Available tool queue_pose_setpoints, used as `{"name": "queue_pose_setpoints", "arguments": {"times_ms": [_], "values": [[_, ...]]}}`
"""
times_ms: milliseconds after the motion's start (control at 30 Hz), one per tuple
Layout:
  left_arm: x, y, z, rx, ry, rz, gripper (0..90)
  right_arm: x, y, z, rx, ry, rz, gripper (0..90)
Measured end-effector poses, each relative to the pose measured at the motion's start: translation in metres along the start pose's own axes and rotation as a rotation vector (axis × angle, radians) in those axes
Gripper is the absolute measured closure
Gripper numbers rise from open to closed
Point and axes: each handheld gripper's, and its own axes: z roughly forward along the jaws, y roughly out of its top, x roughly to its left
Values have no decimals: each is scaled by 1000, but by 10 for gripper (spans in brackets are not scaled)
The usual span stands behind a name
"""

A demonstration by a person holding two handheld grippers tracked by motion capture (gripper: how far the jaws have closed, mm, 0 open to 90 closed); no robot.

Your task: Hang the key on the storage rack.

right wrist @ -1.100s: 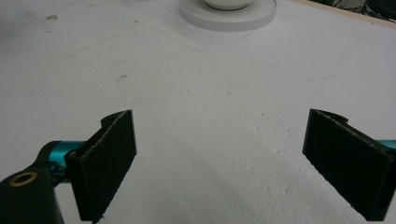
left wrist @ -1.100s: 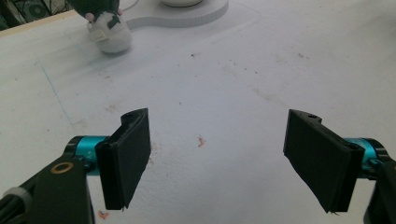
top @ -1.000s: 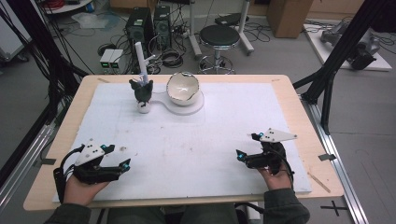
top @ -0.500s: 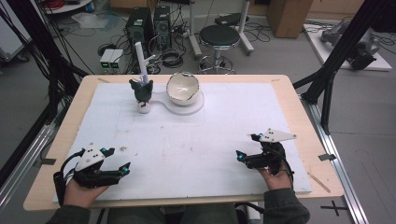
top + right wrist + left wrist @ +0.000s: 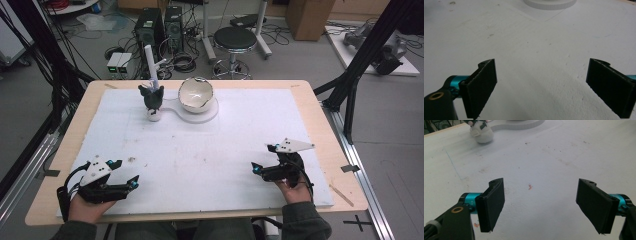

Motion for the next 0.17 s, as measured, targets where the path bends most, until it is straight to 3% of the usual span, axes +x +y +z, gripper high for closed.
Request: {"name": "queue_pose_setpoints", "arguments": {"times_ms": [167], "values": [[-1,-1,1,-4,1,8,235,0,0,1,7,2,0,89]]}}
